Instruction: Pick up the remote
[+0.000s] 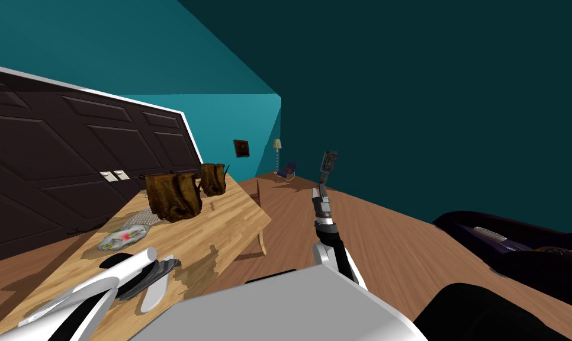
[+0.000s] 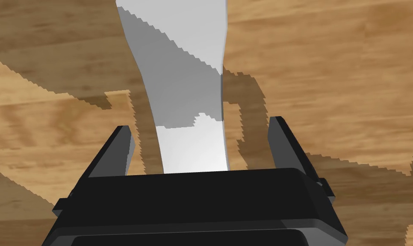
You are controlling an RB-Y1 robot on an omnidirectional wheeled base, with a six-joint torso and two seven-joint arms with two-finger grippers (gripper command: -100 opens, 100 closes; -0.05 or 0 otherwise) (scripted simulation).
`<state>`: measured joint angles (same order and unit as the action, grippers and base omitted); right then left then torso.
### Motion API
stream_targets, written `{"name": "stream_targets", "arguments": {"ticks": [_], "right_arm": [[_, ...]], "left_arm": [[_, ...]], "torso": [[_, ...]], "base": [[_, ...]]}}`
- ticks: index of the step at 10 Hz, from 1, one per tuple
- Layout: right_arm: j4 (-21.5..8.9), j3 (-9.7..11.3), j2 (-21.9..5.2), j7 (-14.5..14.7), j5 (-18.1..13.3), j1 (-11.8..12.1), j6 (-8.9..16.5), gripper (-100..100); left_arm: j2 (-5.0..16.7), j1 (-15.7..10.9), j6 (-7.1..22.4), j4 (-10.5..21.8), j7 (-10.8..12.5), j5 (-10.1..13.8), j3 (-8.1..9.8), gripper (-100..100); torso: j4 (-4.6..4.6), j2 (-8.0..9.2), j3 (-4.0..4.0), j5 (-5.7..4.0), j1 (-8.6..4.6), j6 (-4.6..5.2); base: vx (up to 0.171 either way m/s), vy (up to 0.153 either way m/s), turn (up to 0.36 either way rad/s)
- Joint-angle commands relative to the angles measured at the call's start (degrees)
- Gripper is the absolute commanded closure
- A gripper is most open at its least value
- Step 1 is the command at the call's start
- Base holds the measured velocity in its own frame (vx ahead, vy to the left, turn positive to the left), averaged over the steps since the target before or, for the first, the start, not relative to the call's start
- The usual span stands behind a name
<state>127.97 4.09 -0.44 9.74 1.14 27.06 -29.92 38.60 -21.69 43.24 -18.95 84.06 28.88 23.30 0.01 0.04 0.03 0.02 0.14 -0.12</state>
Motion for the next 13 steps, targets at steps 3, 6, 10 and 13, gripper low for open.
{"name": "stream_targets", "arguments": {"ticks": [3,6,10,13], "right_arm": [[0.0,0.0,0.0,0.0,0.0,0.0,0.0,0],[0.0,0.0,0.0,0.0,0.0,0.0,0.0,0],[0.0,0.0,0.0,0.0,0.0,0.0,0.0,0],[0.0,0.0,0.0,0.0,0.0,0.0,0.0,0]], "left_arm": [[0.0,0.0,0.0,0.0,0.0,0.0,0.01,100],[0.0,0.0,0.0,0.0,0.0,0.0,0.00,0],[0.4,0.6,2.1,-2.5,0.0,0.2,-0.17,100],[0.5,1.0,3.5,-4.5,0.7,0.0,-0.43,0]], "torso": [[0.00,-0.01,-0.01,0.01,-0.06,0.05],[0.00,-0.02,-0.01,0.01,-0.07,0.04],[-0.03,0.01,-0.01,0.02,-0.12,-0.06],[-0.02,0.02,0.00,-0.01,-0.19,-0.01]], "base": [[0.000,0.002,0.005],[0.000,0.000,0.000],[-0.001,-0.019,0.043],[-0.001,-0.031,0.033]]}}
